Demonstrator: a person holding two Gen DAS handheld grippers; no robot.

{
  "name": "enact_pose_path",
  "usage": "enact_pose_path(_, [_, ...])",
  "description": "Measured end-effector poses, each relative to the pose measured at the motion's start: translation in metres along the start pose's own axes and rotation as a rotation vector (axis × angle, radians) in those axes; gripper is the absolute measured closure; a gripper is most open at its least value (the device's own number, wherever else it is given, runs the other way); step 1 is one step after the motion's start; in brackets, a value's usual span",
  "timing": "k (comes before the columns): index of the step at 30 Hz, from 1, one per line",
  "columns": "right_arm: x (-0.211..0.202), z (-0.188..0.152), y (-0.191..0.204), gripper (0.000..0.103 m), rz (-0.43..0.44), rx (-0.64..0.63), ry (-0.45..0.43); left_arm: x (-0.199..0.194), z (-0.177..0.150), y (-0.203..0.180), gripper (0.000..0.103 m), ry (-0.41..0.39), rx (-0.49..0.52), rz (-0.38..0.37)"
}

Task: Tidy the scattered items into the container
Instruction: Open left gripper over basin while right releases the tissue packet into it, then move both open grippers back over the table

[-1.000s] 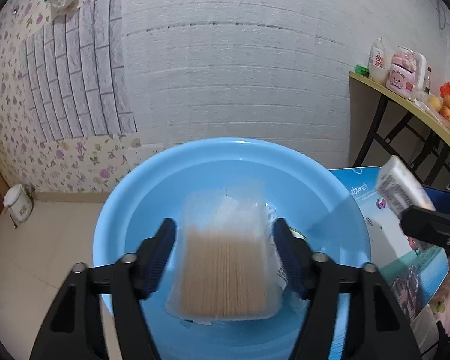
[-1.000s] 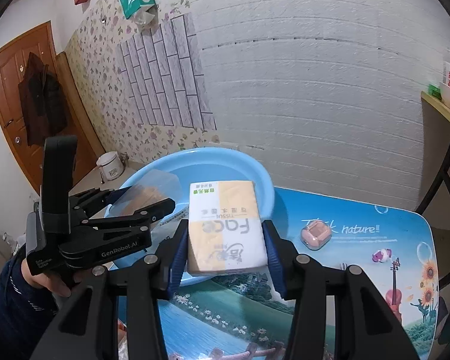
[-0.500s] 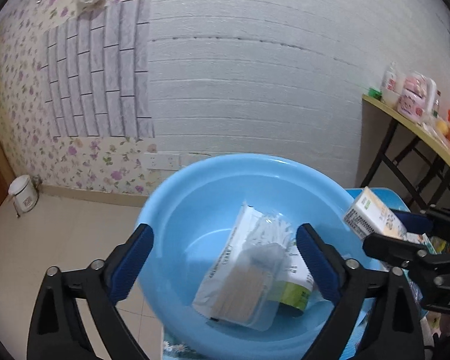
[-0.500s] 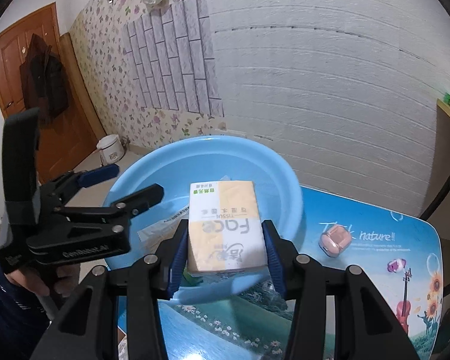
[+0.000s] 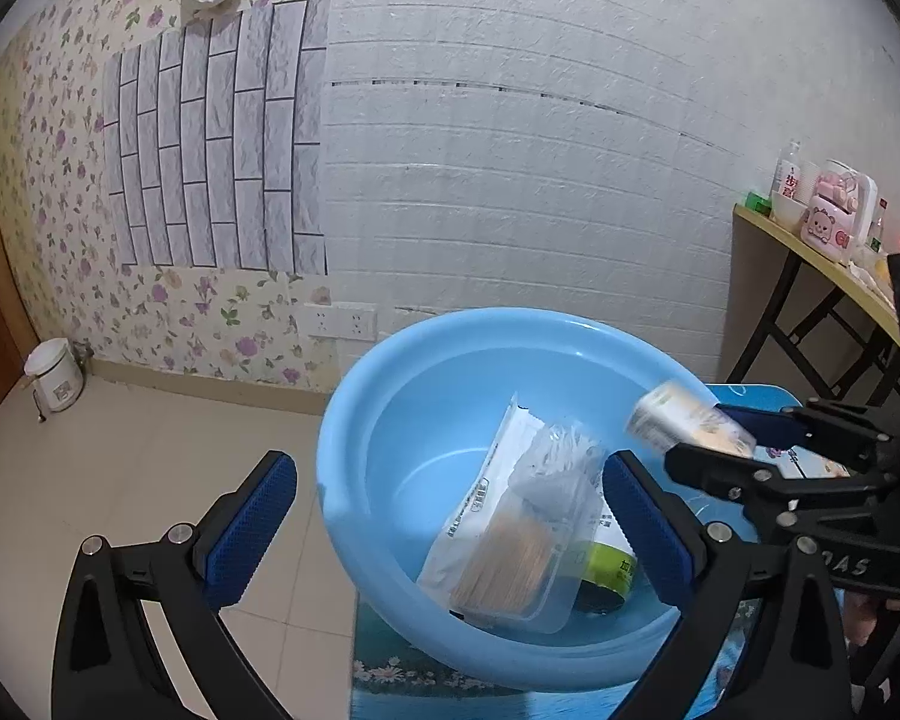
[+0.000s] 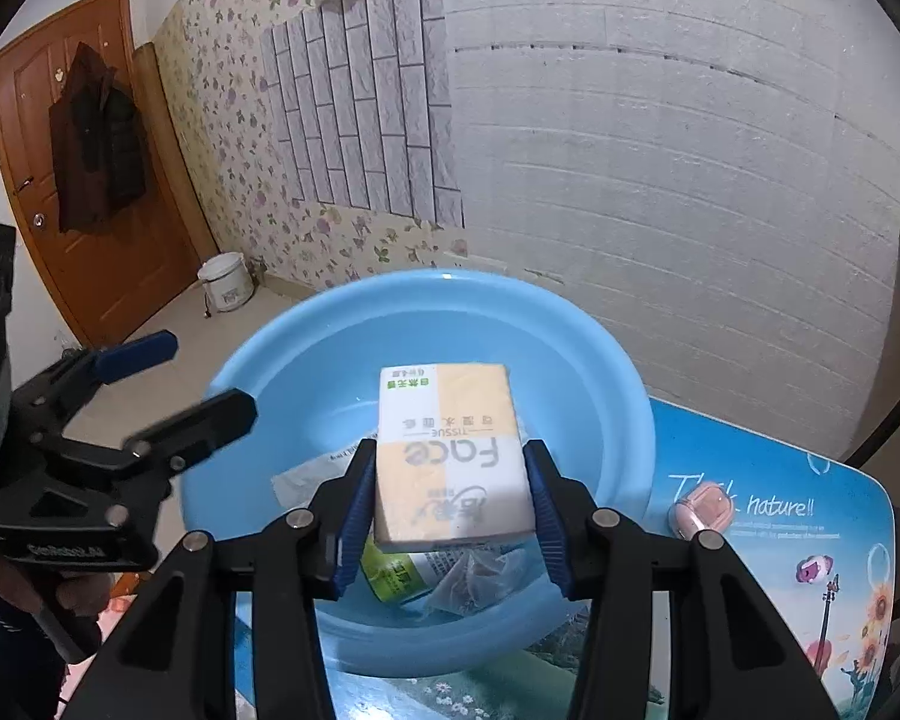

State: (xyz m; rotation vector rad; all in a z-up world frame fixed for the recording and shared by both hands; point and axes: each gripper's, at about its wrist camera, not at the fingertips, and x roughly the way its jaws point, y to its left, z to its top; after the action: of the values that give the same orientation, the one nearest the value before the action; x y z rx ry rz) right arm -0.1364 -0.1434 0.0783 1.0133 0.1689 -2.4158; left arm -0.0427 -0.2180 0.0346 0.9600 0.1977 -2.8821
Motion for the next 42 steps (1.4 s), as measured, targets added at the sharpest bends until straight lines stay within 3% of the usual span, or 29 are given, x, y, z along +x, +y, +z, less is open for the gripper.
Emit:
enact_pose_path(3, [0.001, 0.0, -0.001, 0.049, 0.009, 0.002, -0.004, 0.0, -0.001, -0.005, 0.0, 0.0, 0.016, -0.003])
enact_pose_path(4, [-0.001, 0.0, -0.001, 0.036, 0.004, 0.004, -0.012, -0.001, -0.001, -0.006, 0.0, -0.002, 0.018, -0.004])
enact_pose_path(5, [-0.006, 0.001, -0.002, 0.03, -0.015, 0.005, -0.028, -0.003, -0.001, -0.007, 0.0, -0.004, 0.013, -0.006])
enact_pose_path(13, [-0.046, -0.024, -0.052, 0.027, -0.085, 0.109, -0.096, -0.012, 0.0, -0.025, 0.0, -0.009, 0.021, -0.042])
enact_pose_path(17, [-0.076, -0.055, -0.1, 0.013, -0.165, 0.218, -0.137, -0.017, -0.004, -0.045, 0.0, -0.008, 0.043, -0.069])
enact_pose_path(24, [-0.108, -0.109, -0.153, 0.013, -0.233, 0.325, -0.101, -0.029, -0.017, -0.092, 0.0, 0.0, 0.093, -0.134])
enact_pose_path(35, [-0.152, -0.157, -0.181, 0.013, -0.278, 0.367, -0.127, -0.051, -0.04, -0.179, 0.0, -0.03, 0.188, -0.272])
enact_pose_path(42, [-0.173, -0.181, -0.189, 0.013, -0.293, 0.411, -0.138, -0.054, -0.052, -0.22, 0.0, -0.006, 0.25, -0.337])
